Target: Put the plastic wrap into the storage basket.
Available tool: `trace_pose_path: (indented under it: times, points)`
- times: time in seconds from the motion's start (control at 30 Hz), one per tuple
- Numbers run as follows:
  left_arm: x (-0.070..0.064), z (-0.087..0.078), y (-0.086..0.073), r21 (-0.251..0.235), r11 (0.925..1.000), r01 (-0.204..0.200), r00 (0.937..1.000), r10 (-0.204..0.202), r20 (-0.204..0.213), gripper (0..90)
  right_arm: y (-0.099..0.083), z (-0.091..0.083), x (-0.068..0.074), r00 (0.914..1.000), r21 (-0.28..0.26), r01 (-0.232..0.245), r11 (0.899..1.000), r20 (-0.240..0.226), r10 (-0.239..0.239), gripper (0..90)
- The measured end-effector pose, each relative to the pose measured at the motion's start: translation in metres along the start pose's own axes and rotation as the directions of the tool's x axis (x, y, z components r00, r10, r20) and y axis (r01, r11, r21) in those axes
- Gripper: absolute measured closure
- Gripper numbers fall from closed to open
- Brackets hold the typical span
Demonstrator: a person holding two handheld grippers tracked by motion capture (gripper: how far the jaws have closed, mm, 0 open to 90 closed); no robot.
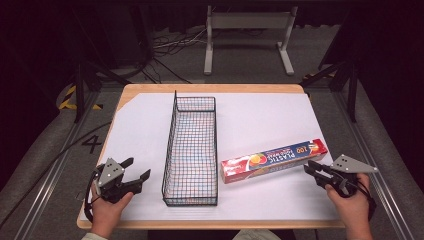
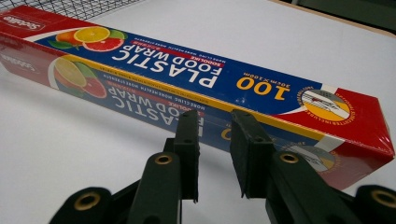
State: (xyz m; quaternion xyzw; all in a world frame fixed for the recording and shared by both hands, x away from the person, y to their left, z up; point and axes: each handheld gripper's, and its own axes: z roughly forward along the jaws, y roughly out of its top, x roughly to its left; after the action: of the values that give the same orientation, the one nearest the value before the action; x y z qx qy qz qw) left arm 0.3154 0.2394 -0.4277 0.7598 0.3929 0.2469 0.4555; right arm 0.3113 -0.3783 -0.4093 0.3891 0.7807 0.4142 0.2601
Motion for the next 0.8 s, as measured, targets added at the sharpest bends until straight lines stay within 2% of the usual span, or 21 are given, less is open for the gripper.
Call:
trace_pose_path:
  times: [0.1,0.3,0.43,0.53,0.67,0.8]
  points:
    - [0.000,0.000,0.000,-0.005,0.9999,0.013,0.9999,-0.013,0.000,28.4,0.000,0.002,0.001,1.0000,0.014,-0.004,1.000,0.002,0.004,75.0]
    - [0.000,0.002,0.000,0.007,1.0000,0.003,1.0000,-0.003,0.000,28.5,0.000,0.002,-0.001,0.9998,0.028,-0.018,0.999,0.007,0.018,77.4]
    - [0.001,0.001,0.000,0.010,0.9998,0.018,0.9998,-0.018,-0.009,29.2,0.002,0.005,-0.003,0.9987,0.087,-0.049,0.995,0.019,0.048,83.3]
    - [0.001,0.001,0.000,0.014,0.9997,0.020,0.9997,-0.020,-0.011,29.3,0.004,0.008,-0.006,0.9983,0.114,-0.057,0.992,0.021,0.055,84.3]
    - [0.001,0.002,0.000,0.015,0.9998,0.017,0.9998,-0.016,-0.012,29.3,0.003,0.014,-0.011,0.9972,0.181,-0.069,0.981,0.041,0.063,89.2]
    - [0.001,0.003,0.000,0.019,0.9997,0.014,0.9998,-0.014,-0.012,29.3,0.003,0.019,-0.016,0.9927,0.241,-0.115,0.964,0.062,0.103,90.0]
